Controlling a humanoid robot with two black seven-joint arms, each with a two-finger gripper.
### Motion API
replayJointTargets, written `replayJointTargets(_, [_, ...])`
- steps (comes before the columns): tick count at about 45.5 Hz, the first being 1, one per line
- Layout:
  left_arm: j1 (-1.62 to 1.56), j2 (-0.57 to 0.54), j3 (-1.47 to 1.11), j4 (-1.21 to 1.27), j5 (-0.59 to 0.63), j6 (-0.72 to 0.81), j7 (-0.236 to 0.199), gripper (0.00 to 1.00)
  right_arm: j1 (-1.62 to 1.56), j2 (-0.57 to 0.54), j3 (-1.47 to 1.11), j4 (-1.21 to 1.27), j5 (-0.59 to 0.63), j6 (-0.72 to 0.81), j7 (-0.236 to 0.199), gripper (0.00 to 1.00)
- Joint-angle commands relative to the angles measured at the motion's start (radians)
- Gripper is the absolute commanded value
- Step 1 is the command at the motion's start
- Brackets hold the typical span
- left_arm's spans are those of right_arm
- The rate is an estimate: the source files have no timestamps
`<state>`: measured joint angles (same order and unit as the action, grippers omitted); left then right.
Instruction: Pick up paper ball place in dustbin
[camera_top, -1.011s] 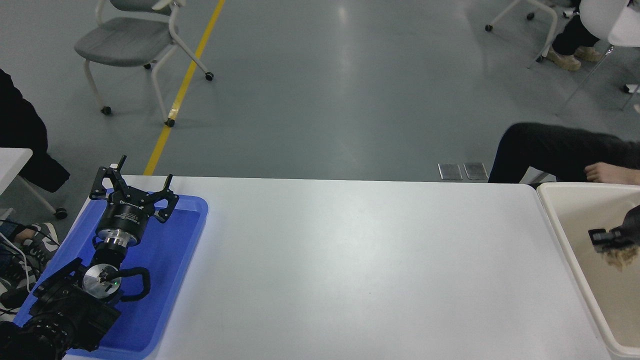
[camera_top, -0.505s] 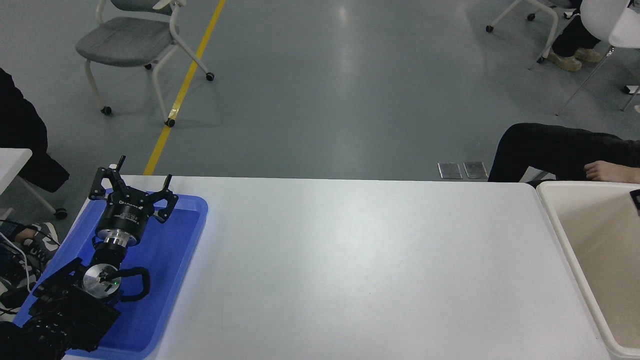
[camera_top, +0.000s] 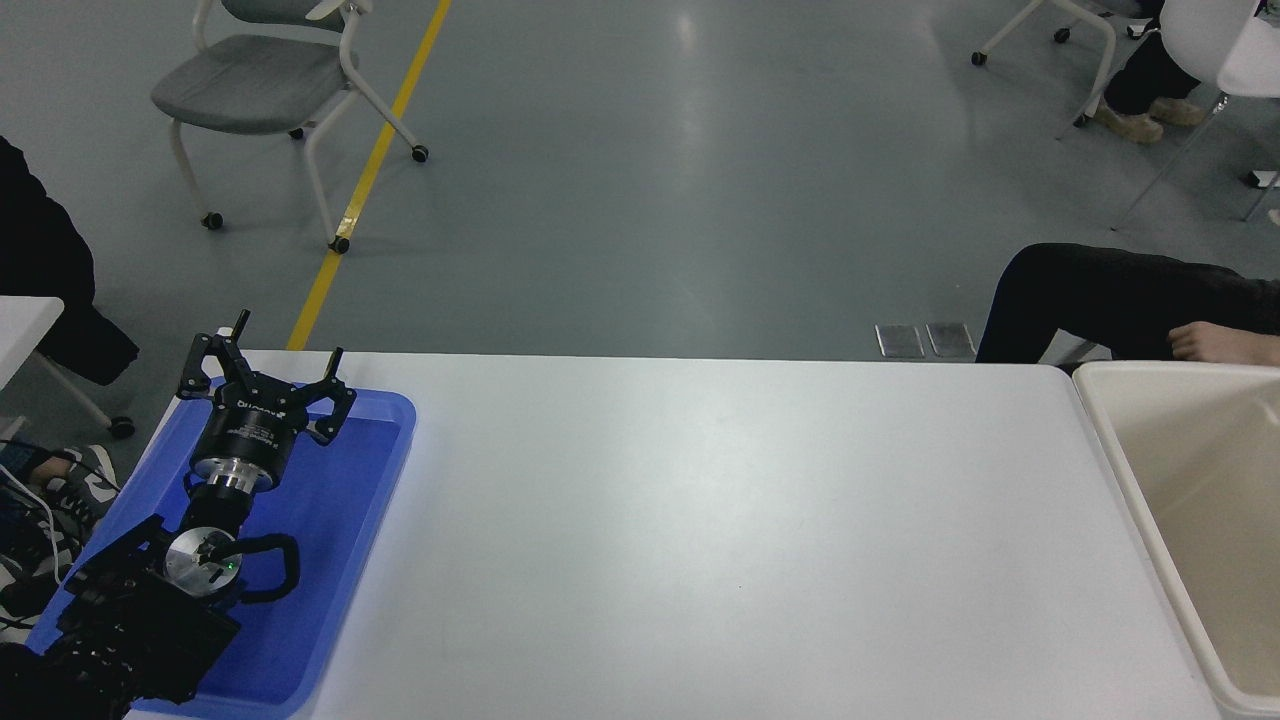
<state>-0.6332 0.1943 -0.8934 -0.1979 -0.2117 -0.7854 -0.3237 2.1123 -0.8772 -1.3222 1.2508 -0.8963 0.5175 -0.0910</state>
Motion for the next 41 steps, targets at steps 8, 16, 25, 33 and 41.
replayJointTargets(8, [0.000,0.001,-0.001,0.000,0.000,0.000,0.000,1.00,-0.642,-0.005,0.409,-0.592,-0.003,-0.114,0.019,0.00])
replayJointTargets(16, [0.000,0.001,0.001,0.000,0.000,0.000,0.000,1.00,-0.972,0.093,0.673,-0.804,0.008,-0.235,0.017,0.00])
replayJointTargets(25, [0.000,0.001,0.001,0.003,0.000,0.000,0.000,1.00,-1.222,0.231,0.894,-0.970,0.030,-0.304,0.017,0.00])
replayJointTargets(33, [0.000,0.002,-0.001,0.003,0.000,0.000,-0.001,1.00,-1.336,0.328,1.014,-1.019,0.106,-0.376,0.010,0.00])
replayJointTargets(41, [0.000,0.002,-0.001,0.000,0.000,0.000,0.000,1.00,-1.381,0.365,1.046,-1.045,0.180,-0.386,0.013,0.00])
